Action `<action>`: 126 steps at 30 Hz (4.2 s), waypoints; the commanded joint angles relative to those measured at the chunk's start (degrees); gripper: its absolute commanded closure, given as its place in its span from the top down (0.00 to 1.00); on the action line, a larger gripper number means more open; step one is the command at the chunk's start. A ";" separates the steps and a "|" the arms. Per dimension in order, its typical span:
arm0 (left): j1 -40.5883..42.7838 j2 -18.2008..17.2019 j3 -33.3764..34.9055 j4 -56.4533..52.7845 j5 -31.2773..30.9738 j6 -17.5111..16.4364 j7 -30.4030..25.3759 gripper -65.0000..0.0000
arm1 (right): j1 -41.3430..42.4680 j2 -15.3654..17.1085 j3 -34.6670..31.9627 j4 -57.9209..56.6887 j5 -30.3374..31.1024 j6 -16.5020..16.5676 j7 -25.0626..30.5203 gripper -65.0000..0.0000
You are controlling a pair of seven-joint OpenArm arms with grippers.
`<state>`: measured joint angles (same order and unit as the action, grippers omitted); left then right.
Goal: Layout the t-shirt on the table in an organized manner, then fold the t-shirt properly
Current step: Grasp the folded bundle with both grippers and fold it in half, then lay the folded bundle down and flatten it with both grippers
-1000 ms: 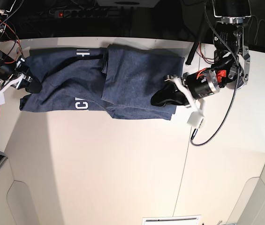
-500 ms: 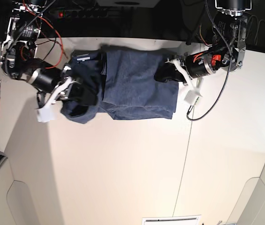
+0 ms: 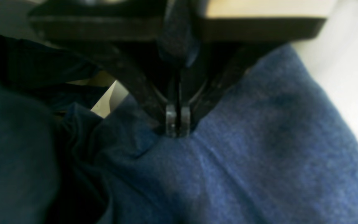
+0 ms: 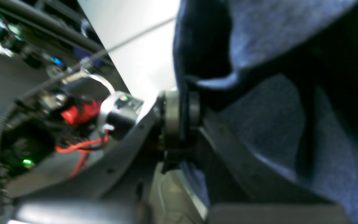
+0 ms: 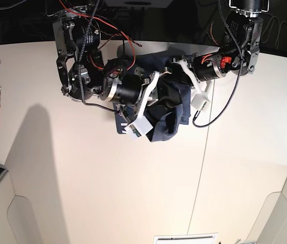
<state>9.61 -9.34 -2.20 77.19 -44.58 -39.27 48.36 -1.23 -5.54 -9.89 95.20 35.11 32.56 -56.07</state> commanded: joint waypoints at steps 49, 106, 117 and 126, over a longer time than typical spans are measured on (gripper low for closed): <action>-1.97 -6.12 -9.40 15.80 3.13 3.10 12.33 0.00 | 0.87 -1.51 -5.14 1.03 -0.37 -0.17 3.58 0.34; -1.97 -5.57 -5.95 15.87 -27.15 -0.73 17.73 0.42 | 9.03 -2.69 15.19 1.75 -17.64 -11.87 3.15 0.00; -1.97 -5.57 -1.51 15.87 -25.55 -0.73 17.99 0.42 | 8.98 0.96 15.13 -9.77 -12.68 -10.60 3.50 0.38; -1.81 -5.60 4.13 15.87 -15.98 -0.73 14.08 0.42 | 8.98 0.66 14.91 -13.18 -5.31 -5.31 3.78 0.37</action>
<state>8.27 -14.46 2.11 92.07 -59.16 -39.29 63.40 6.66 -4.67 5.21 81.10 28.71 26.59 -53.21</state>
